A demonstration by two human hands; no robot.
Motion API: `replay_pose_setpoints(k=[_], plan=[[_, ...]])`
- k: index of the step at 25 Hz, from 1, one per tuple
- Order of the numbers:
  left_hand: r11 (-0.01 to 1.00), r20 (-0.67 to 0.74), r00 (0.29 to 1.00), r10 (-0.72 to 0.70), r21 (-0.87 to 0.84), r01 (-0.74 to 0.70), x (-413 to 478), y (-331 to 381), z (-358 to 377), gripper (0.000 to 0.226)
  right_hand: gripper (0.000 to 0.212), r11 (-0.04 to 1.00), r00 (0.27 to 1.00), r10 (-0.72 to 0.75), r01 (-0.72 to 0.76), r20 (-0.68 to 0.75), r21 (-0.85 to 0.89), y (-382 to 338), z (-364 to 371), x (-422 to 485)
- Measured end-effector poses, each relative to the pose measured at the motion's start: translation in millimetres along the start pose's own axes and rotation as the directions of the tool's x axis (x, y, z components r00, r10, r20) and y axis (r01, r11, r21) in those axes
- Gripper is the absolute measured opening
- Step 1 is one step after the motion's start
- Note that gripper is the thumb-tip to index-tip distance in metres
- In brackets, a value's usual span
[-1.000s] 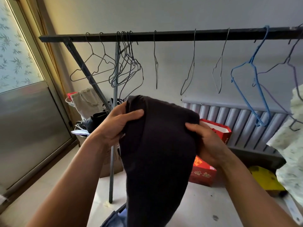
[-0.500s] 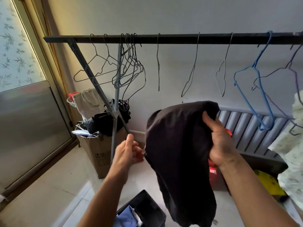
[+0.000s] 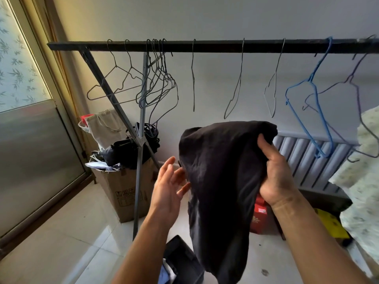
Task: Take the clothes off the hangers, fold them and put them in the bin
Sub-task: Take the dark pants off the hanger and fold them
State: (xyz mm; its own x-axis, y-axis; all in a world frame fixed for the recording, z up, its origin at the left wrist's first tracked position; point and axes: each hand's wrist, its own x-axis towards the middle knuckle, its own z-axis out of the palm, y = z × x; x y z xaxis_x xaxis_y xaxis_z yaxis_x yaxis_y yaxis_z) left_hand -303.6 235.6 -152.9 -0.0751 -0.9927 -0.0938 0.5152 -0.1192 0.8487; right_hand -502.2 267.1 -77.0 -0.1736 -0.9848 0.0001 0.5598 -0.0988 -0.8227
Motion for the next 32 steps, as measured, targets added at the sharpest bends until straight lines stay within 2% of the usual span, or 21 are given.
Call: replay_pose_setpoints(k=[3,6,10,16,22,24,26,27,30,32], plan=[[0.923,-0.029,0.998,-0.062,0.378,0.068,-2,1,-1,0.039,0.049,1.0,1.0,-0.006,0.007,-0.024,0.01,-5,-1,-3],[0.859,-0.007,0.992,-0.126,0.499,0.113,-12,-4,5,0.044,0.05,1.0,1.0,-0.008,0.009,-0.026,0.014,-6,-1,-5],[0.94,0.098,0.994,-0.055,0.341,0.019,-16,-5,8,0.029,0.054,1.0,0.999,-0.009,0.009,-0.034,0.001,-8,-5,-8],[0.925,0.019,1.0,0.02,0.38,-0.025,-15,-9,15,0.015,0.058,1.0,0.999,0.005,-0.004,-0.045,0.01,-9,-12,-8],[0.886,-0.048,0.96,0.275,0.401,-0.234,-12,-5,2,0.022,0.049,0.995,0.993,-0.083,0.087,-0.088,0.039,-22,-18,-11],[0.936,-0.011,0.972,0.236,0.271,-0.224,-6,4,-14,0.025,0.04,0.992,0.986,-0.126,0.126,-0.106,0.0,-29,-21,-10],[0.983,0.057,0.987,0.151,0.1,-0.156,-4,13,-20,0.019,0.034,0.993,0.989,-0.117,0.113,-0.095,-0.046,-33,-22,-10],[0.99,0.074,0.99,0.119,0.069,-0.125,-5,19,-20,0.017,0.032,0.992,0.991,-0.106,0.1,-0.087,-0.073,-35,-22,-9],[0.996,0.062,0.997,0.052,0.066,-0.056,-7,30,-18,0.032,0.025,0.979,0.989,-0.114,0.096,-0.095,-0.179,-39,-20,-6],[0.995,0.1,0.99,-0.097,0.012,0.096,-10,36,-19,0.041,0.022,0.976,0.99,-0.111,0.092,-0.086,-0.196,-39,-20,-2]])
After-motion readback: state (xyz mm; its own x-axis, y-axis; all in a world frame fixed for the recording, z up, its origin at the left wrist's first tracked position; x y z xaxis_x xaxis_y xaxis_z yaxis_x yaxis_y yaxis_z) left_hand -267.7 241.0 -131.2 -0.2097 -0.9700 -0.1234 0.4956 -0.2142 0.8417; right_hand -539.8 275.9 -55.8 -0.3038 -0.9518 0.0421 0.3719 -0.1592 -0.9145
